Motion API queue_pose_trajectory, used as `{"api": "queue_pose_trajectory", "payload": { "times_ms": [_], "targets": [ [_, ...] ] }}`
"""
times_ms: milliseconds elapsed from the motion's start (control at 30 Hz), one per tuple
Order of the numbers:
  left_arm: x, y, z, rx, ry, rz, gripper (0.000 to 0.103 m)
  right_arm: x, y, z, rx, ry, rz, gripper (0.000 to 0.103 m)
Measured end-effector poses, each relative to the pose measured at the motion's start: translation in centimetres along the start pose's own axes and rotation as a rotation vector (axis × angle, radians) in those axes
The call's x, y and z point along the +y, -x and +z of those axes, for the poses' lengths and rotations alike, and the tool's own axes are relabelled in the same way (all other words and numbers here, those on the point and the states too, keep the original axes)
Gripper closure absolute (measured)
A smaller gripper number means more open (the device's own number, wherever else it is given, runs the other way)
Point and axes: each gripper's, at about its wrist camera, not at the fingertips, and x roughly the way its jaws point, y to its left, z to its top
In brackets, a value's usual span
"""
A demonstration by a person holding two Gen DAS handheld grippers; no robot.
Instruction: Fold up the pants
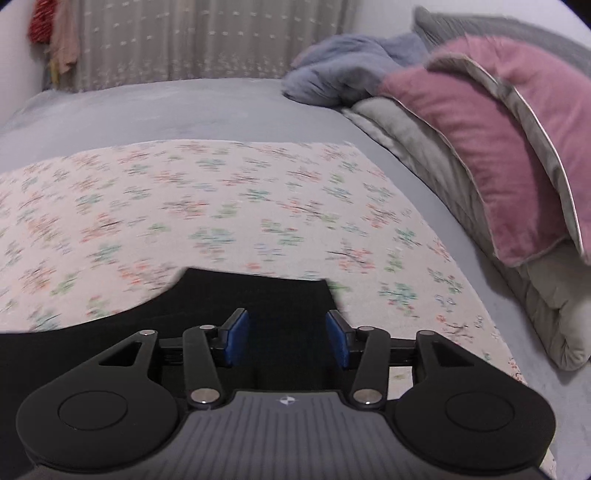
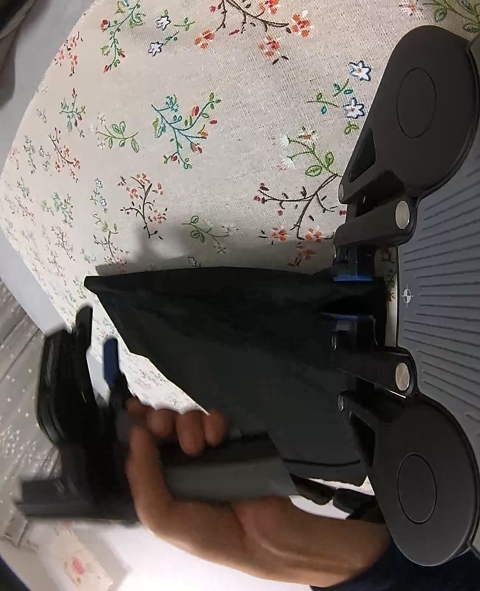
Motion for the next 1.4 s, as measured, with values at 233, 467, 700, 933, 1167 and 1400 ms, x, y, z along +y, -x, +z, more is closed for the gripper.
{"api": "queue_pose_trajectory", "payload": {
  "times_ms": [233,467,700,933,1167,1400],
  "targets": [
    [12.1,1.0,-1.7,-0.010,0.228,0.036,0.037,-0.4,-1.0,0.6,-0.016,-0.030,0.007,0.082],
    [13.3,-1.1,-4.8,-0.002,0.136,0.079,0.037,-0.6,-2.2,1.1,-0.028,-0.076,0.001,0.080],
    [11.0,2.2,-8.8,-0.055,-0.006,0.090,0.037,-0.4,-2.9,1.6,-0.041,-0.066,-0.016,0.080],
    [9.8,6.6,-14.7,-0.056,-0.086,0.039,0.034,-0.3,-3.0,1.6,-0.039,-0.056,-0.020,0.081],
    [9.2,9.4,-17.8,0.000,-0.154,-0.036,0.031,-0.2,-3.0,1.3,-0.042,-0.056,-0.029,0.081],
    [9.0,10.3,-18.9,-0.010,-0.171,-0.039,0.031,-0.4,-2.8,1.0,-0.044,-0.069,-0.025,0.081]
  ]
}}
